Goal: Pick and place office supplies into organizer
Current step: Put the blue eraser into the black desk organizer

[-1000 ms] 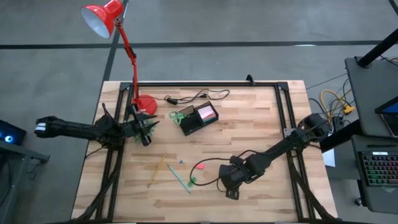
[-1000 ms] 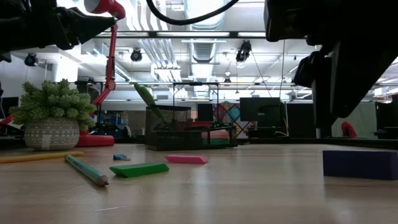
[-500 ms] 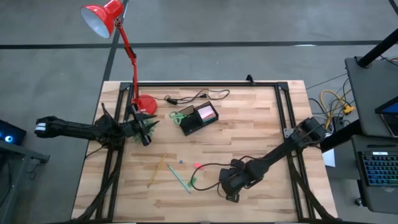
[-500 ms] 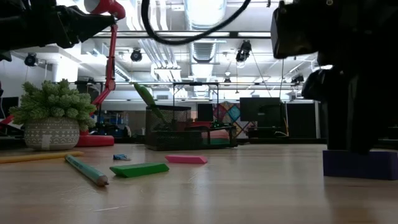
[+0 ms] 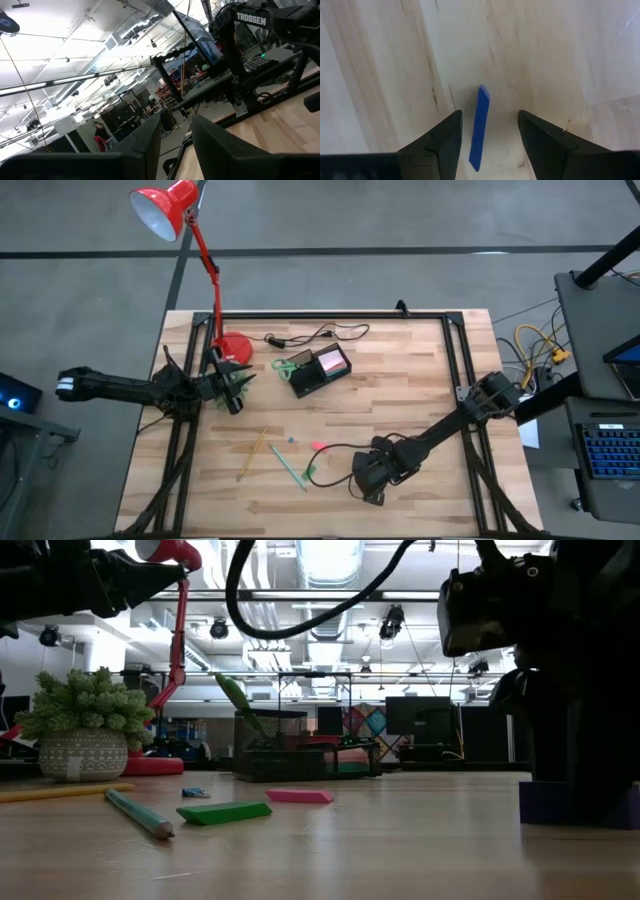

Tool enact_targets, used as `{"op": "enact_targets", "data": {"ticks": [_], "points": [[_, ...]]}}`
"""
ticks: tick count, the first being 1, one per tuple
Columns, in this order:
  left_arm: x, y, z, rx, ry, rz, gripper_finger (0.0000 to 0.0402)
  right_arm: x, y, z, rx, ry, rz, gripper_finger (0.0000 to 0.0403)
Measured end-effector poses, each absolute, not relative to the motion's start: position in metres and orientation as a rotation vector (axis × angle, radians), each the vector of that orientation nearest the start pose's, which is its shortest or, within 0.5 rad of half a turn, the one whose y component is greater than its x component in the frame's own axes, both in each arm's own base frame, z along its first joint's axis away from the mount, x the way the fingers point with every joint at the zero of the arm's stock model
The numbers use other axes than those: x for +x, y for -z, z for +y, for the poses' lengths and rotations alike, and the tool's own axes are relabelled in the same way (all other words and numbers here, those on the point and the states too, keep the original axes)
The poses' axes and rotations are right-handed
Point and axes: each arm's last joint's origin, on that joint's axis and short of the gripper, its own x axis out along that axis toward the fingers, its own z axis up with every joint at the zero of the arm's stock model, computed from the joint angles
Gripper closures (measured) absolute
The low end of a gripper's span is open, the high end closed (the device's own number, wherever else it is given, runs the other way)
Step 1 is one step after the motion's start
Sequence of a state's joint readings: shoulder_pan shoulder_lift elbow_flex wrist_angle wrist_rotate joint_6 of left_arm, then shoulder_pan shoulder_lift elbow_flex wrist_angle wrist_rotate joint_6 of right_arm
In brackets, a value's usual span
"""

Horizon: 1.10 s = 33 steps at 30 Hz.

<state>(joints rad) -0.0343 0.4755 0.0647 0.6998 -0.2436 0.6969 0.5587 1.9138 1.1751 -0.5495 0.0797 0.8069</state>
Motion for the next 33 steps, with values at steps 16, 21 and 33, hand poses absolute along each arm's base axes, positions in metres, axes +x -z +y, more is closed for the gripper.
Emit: {"op": "enact_targets", "data": {"ticks": [16,21,33], "points": [[0.1259,-0.2086,0.0027,0.649,-0.298,-0.202,0.0306,0.3039,-0.1369,0.1868,0.276,0.112,1.300,0.0325],[0.1259,-0.2083,0.0026,0.650,-0.297,-0.201,0.0306,0.3039,-0.1370,0.1872,0.294,0.098,1.314,0.0376],[0.1259,-0.2083,0.0027,0.649,-0.298,-0.201,0.0306,0.3130,-0.1438,0.1827,0.084,0.021,1.252,0.0384]]}}
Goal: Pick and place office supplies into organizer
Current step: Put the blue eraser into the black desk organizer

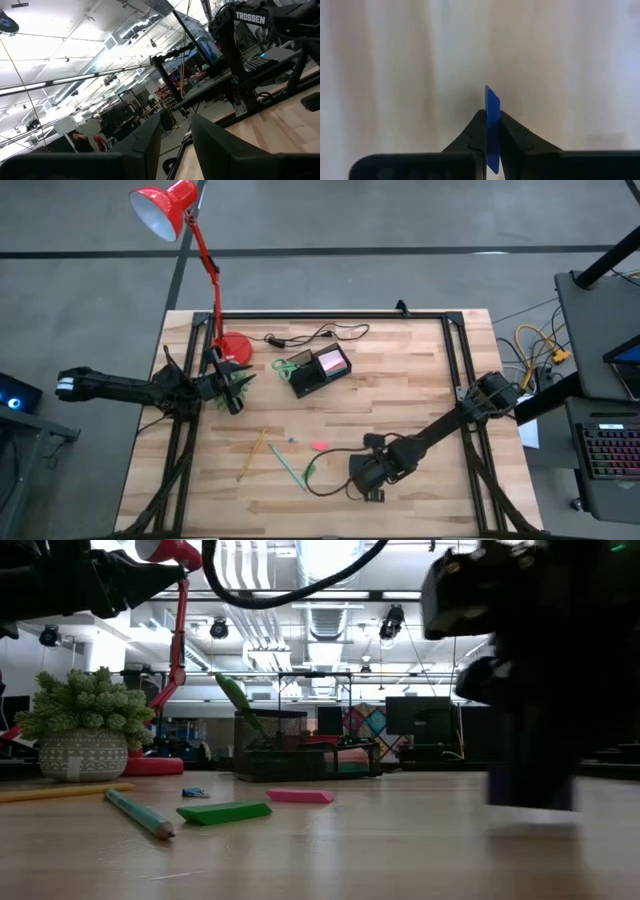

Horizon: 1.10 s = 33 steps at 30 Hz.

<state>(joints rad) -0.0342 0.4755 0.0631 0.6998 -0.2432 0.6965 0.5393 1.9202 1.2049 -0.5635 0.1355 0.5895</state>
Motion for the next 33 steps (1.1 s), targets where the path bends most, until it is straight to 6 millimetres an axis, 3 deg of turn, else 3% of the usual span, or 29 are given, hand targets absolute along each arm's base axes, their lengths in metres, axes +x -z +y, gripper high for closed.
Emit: {"op": "enact_targets", "data": {"ticks": [13,20,33], "points": [[0.126,-0.207,0.003,0.650,-0.297,-0.198,0.0306,0.349,-0.148,0.125,-0.010,0.169,1.108,0.0384],[0.126,-0.207,0.003,0.650,-0.297,-0.198,0.0306,0.372,-0.157,0.105,-0.092,0.096,0.946,0.0385],[0.126,-0.207,0.003,0.647,-0.295,-0.195,0.0306,0.402,-0.180,0.054,-0.381,0.082,0.827,0.0385]]}}
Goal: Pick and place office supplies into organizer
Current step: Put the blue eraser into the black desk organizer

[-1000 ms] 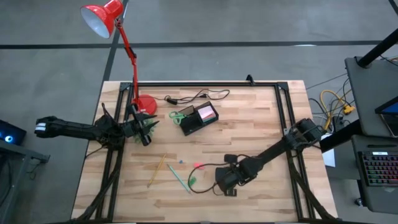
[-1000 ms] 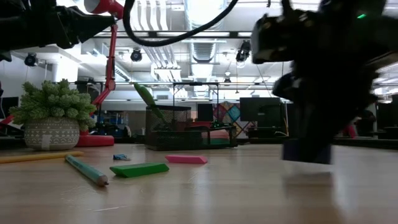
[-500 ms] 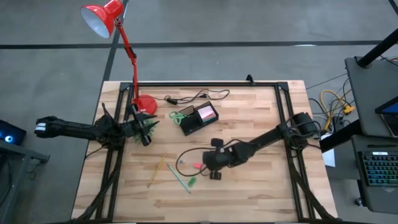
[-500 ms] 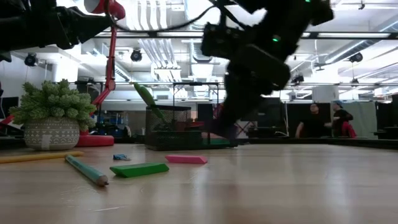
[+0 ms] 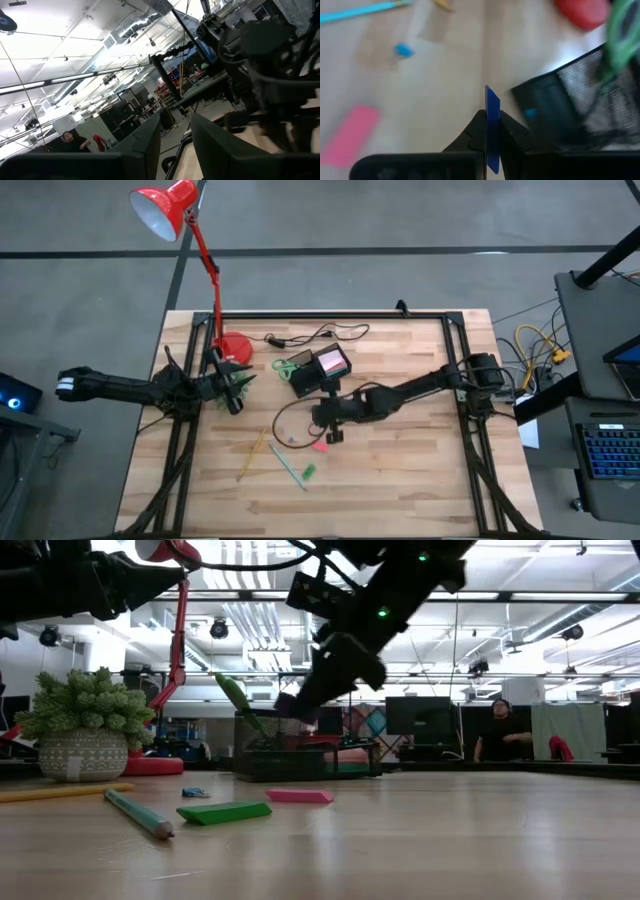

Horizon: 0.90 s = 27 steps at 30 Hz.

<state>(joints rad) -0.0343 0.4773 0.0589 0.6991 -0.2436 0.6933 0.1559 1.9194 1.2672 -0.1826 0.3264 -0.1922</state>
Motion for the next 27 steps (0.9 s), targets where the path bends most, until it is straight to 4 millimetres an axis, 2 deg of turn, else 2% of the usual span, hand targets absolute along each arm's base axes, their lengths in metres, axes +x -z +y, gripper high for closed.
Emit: {"op": "enact_targets", "data": {"ticks": [6,13,18,27], "points": [[0.126,-0.207,0.003,0.646,-0.295,-0.195,0.0306,0.410,-0.188,0.023,-0.535,0.091,0.807,0.0385],[0.126,-0.206,0.003,0.646,-0.295,-0.194,0.0306,0.413,-0.180,-0.004,-0.645,0.005,0.832,0.0385],[0.126,-0.206,0.003,0.646,-0.295,-0.194,0.0306,0.421,-0.163,-0.015,-0.679,-0.034,0.840,0.0385],[0.126,-0.206,0.003,0.646,-0.295,-0.193,0.0306,0.434,-0.157,-0.025,-0.686,0.032,0.842,0.0385]]}}
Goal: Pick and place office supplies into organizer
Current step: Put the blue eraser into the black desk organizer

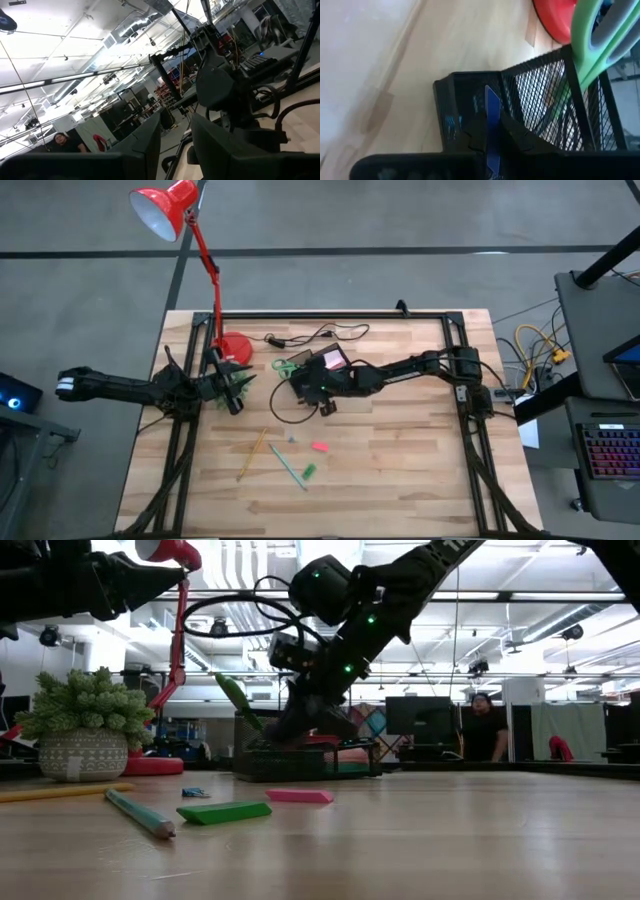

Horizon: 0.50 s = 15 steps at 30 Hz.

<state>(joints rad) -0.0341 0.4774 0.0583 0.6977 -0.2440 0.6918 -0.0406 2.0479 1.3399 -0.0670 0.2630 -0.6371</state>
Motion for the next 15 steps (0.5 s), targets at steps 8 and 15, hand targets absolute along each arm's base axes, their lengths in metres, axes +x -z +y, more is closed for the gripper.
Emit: {"op": "enact_targets", "data": {"ticks": [8,15], "points": [[0.1260,-0.2063,0.0026,0.646,-0.295,-0.193,0.0306,0.4380,-0.1496,-0.0282,-0.742,0.049,0.874,0.0381],[0.1260,-0.2062,0.0027,0.646,-0.295,-0.192,0.0306,0.4387,-0.1471,-0.0288,-0.750,0.066,0.887,0.0380]]}}
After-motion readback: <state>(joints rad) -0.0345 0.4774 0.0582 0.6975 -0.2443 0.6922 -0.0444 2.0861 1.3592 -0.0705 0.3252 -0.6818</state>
